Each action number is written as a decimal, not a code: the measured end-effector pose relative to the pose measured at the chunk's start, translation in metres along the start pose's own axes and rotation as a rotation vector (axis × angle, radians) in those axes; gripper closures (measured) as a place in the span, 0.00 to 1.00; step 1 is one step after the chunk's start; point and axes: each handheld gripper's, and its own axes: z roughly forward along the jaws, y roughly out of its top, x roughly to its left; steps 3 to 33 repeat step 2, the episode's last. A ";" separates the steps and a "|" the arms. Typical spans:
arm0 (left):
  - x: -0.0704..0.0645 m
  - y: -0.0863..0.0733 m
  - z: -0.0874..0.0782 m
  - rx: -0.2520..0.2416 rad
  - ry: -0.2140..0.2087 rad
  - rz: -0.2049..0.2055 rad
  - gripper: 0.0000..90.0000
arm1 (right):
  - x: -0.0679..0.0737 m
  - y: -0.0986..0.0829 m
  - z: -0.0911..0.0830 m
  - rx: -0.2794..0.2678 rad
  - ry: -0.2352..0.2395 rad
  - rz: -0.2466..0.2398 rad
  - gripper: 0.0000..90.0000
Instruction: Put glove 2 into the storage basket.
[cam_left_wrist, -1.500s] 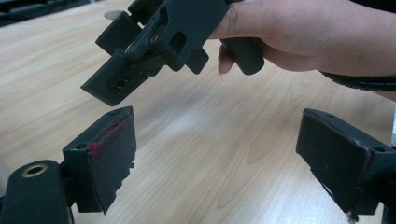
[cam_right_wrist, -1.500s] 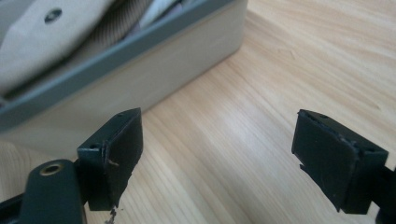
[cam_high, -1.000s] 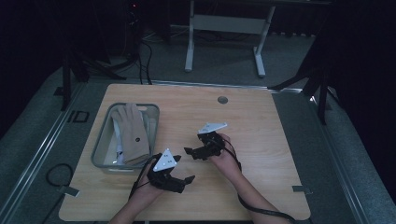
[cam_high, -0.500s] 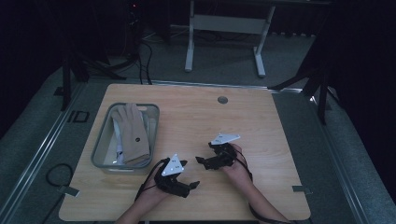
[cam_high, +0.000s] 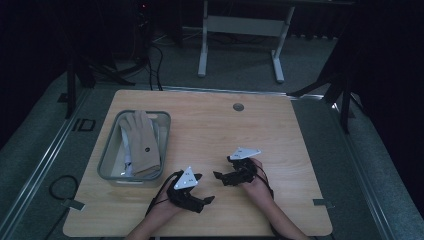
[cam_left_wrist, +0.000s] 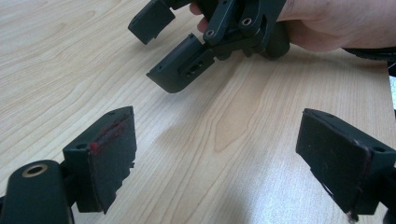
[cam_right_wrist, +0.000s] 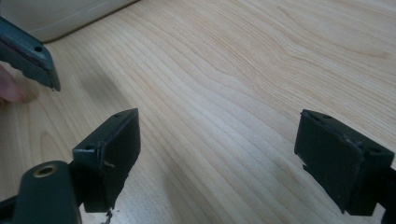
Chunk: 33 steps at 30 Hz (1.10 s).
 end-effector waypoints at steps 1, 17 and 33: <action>0.000 0.000 0.000 -0.003 -0.001 -0.002 0.14 | 0.000 0.000 0.000 0.001 -0.002 -0.001 0.16; 0.000 -0.001 0.000 -0.003 0.000 -0.003 0.14 | 0.000 0.000 0.001 0.002 -0.003 -0.003 0.16; 0.000 -0.001 0.000 -0.003 0.000 -0.003 0.14 | 0.000 0.000 0.001 0.002 -0.003 -0.003 0.16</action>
